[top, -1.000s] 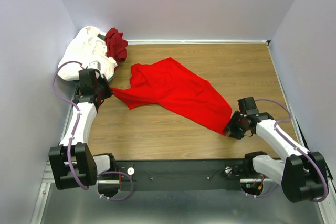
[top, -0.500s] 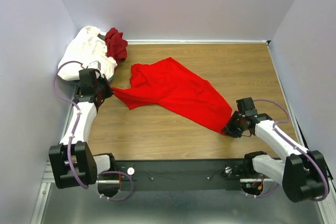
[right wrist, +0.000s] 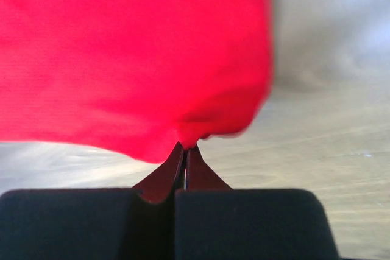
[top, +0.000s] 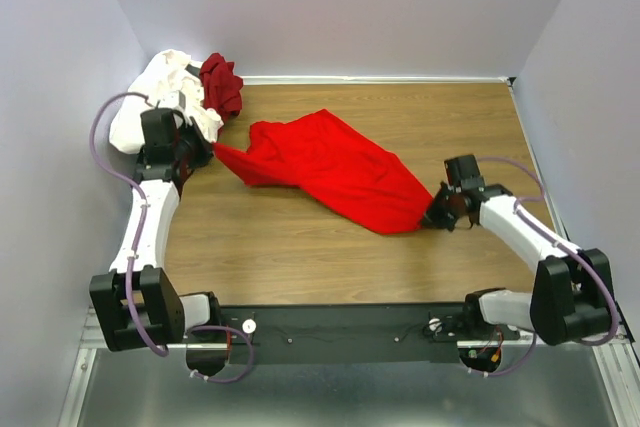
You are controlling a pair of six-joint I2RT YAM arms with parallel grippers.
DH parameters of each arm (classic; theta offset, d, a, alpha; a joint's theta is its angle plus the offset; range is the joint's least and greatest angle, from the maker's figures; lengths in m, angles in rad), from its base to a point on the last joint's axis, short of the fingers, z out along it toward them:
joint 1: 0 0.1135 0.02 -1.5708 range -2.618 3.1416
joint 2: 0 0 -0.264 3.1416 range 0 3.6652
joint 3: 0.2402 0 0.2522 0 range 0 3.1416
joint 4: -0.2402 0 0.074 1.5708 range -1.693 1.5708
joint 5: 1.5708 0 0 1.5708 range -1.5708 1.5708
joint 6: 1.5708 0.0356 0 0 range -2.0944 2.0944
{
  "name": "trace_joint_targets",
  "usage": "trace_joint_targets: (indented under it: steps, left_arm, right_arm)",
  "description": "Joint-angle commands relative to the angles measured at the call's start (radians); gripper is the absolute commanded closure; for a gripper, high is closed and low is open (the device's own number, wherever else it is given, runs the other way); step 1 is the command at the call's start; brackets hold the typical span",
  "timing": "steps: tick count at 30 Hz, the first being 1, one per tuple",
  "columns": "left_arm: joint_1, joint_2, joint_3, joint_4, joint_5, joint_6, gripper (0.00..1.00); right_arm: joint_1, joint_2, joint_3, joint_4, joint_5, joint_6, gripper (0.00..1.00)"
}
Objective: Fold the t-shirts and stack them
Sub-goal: Flatten the tshirt out
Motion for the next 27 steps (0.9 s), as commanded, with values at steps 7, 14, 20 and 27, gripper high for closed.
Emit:
trace_joint_targets:
  steps: [7, 14, 20, 27]
  left_arm:
    - [0.012, 0.050, 0.418, 0.062, 0.111, -0.115, 1.00]
    - [0.011, 0.038, 0.600, 0.097, 0.128, -0.153, 1.00]
    - [0.012, 0.011, 0.758, 0.122, 0.136, -0.169, 1.00]
    - [0.012, -0.045, 0.932, 0.109, 0.154, -0.161, 1.00]
  right_arm:
    - [-0.003, 0.227, 0.661, -0.139, 0.124, -0.177, 0.99]
    - [-0.024, 0.328, 1.111, -0.265, 0.179, -0.241, 0.99]
    - [-0.027, 0.330, 1.410, -0.297, 0.201, -0.278, 1.00]
    - [-0.027, 0.258, 1.579, -0.296, 0.215, -0.359, 1.00]
